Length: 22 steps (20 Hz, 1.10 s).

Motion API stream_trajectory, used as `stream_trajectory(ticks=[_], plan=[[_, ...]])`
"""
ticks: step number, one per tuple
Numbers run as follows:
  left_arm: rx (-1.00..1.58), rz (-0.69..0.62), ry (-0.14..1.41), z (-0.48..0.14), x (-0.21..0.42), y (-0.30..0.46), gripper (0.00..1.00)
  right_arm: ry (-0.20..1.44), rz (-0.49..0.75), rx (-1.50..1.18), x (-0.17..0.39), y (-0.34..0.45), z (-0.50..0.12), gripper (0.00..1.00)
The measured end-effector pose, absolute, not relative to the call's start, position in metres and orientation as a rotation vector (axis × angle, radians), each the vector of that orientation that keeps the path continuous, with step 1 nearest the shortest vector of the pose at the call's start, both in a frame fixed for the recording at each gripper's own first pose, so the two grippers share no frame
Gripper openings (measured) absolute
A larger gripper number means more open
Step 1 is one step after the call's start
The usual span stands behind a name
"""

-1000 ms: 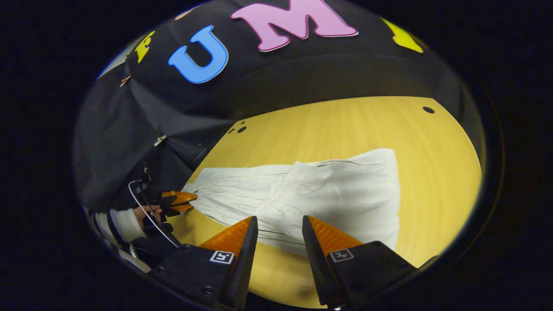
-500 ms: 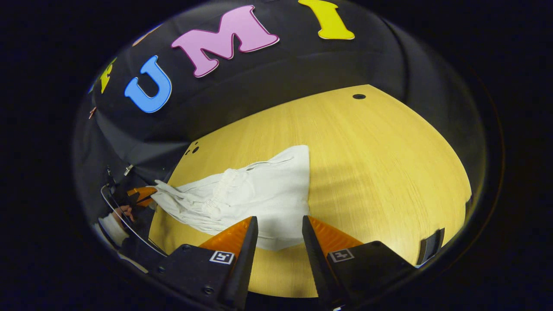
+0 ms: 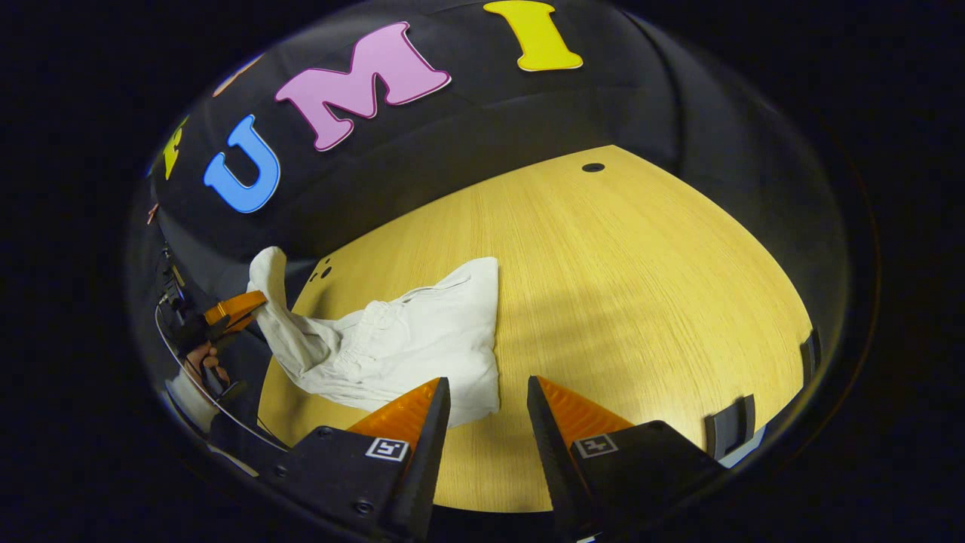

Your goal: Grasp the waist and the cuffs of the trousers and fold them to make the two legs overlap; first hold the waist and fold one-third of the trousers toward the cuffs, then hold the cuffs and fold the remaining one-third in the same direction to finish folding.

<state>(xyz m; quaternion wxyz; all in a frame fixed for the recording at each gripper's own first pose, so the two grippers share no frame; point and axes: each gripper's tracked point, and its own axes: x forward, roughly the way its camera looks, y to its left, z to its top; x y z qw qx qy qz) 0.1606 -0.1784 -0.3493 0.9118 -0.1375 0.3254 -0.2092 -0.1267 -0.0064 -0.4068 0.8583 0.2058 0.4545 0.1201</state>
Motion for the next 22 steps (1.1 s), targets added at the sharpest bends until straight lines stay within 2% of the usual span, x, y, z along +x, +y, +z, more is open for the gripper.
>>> stream_trajectory(ticks=[7,12,16,20,22], plan=[[0.033,-0.703,0.780,-0.416,0.103,-0.258,0.06,0.971,0.184,0.451,-0.132,-0.034,-0.417,0.64],[0.475,-0.940,0.788,-0.474,0.050,-0.276,0.06,0.971,0.134,0.458,-0.130,-0.055,-0.422,0.64],[0.793,-1.073,0.677,-0.500,0.033,-0.275,0.07,0.964,0.104,0.460,-0.124,-0.069,-0.423,0.64],[1.004,-1.149,0.565,-0.506,0.030,-0.273,0.07,0.967,0.097,0.461,-0.122,-0.071,-0.424,0.64],[1.053,-1.170,0.542,-0.507,0.027,-0.273,0.14,0.969,0.100,0.458,-0.125,-0.071,-0.424,0.64]])
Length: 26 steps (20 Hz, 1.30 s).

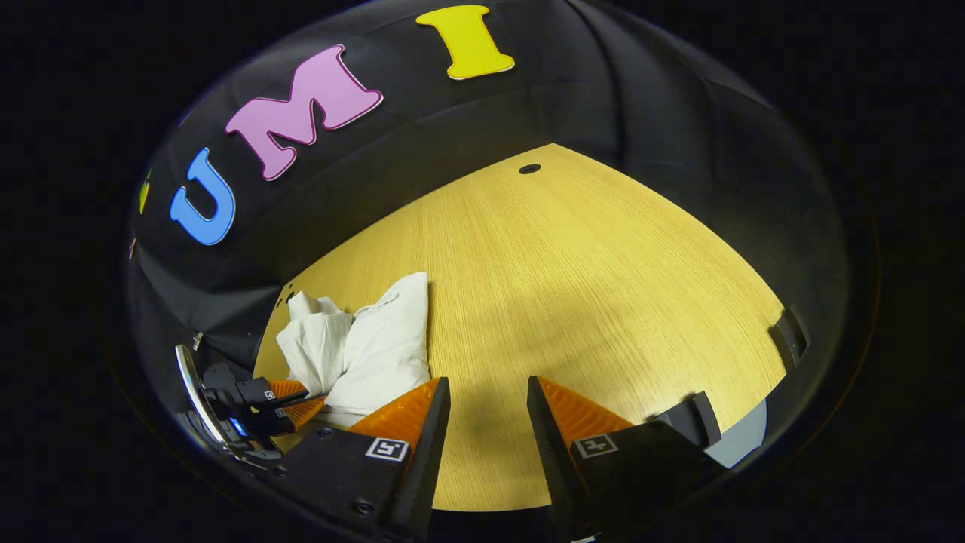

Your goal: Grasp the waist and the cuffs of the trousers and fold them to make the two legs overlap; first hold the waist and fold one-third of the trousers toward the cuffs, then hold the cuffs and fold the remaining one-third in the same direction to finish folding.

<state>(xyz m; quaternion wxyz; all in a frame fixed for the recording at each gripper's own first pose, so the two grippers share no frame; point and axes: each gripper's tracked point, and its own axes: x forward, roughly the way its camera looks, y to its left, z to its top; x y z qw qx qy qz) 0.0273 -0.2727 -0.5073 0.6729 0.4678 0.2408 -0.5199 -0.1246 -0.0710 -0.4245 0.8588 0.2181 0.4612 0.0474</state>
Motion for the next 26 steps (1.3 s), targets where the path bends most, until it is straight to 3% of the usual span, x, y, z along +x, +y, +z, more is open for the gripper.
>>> stream_trajectory(ticks=[4,5,7,11,15,19,26], plan=[[1.081,-1.208,0.526,-0.506,0.016,-0.277,0.58,0.970,0.098,0.458,-0.128,-0.073,-0.424,0.64],[1.073,-1.202,0.514,-0.501,0.015,-0.279,0.77,0.968,0.097,0.458,-0.129,-0.073,-0.424,0.64],[1.022,-1.187,0.502,-0.485,0.014,-0.283,0.93,0.967,0.096,0.460,-0.130,-0.073,-0.423,0.64],[0.816,-1.076,0.560,-0.456,0.027,-0.276,0.96,0.960,0.107,0.466,-0.128,-0.065,-0.420,0.64],[0.454,-0.885,0.725,-0.438,0.049,-0.251,0.97,0.942,0.138,0.475,-0.124,-0.048,-0.410,0.64],[0.076,-0.781,0.786,-0.403,0.054,-0.239,0.99,0.913,0.173,0.496,-0.116,-0.026,-0.394,0.64],[-0.055,-0.569,0.798,-0.381,0.058,-0.190,0.96,0.848,0.271,0.492,-0.100,0.026,-0.360,0.64]])
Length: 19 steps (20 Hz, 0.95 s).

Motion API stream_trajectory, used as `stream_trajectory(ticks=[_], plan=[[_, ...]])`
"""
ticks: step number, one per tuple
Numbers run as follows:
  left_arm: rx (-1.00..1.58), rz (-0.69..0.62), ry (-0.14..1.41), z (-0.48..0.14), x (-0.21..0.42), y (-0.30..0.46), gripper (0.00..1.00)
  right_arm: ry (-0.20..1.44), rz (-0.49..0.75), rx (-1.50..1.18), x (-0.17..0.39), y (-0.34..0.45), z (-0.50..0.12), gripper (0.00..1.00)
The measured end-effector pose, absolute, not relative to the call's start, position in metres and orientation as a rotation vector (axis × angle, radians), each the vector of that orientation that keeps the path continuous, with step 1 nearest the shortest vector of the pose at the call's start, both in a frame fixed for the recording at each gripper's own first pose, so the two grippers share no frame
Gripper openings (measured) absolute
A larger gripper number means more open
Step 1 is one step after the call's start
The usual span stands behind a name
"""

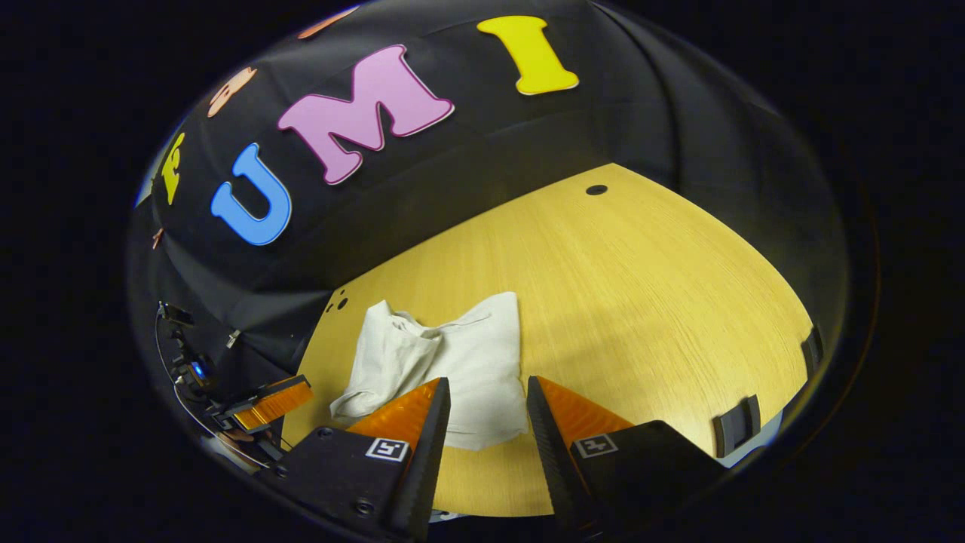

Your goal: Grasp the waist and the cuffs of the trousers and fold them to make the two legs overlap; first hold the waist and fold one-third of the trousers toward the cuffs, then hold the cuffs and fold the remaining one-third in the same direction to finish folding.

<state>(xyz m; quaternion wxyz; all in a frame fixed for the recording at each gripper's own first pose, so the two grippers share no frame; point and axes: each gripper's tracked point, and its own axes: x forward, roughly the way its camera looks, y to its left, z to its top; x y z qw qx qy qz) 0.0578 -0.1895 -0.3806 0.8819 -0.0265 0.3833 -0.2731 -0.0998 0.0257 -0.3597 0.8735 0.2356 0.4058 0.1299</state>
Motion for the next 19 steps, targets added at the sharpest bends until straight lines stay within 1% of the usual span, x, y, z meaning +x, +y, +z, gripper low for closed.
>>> stream_trajectory(ticks=[6,9,15,19], plan=[[-0.127,-0.450,0.849,-0.372,0.033,-0.152,0.96,0.869,0.347,0.454,-0.102,0.065,-0.364,0.64],[-0.147,-0.393,0.855,-0.367,0.022,-0.129,0.96,0.878,0.338,0.458,-0.096,0.071,-0.368,0.64],[-0.177,-0.354,0.858,-0.362,-0.001,-0.093,0.96,0.830,0.303,0.456,-0.087,0.073,-0.353,0.64],[-0.190,-0.333,0.846,-0.356,0.000,-0.086,0.96,0.837,0.321,0.444,-0.093,0.081,-0.348,0.64]])
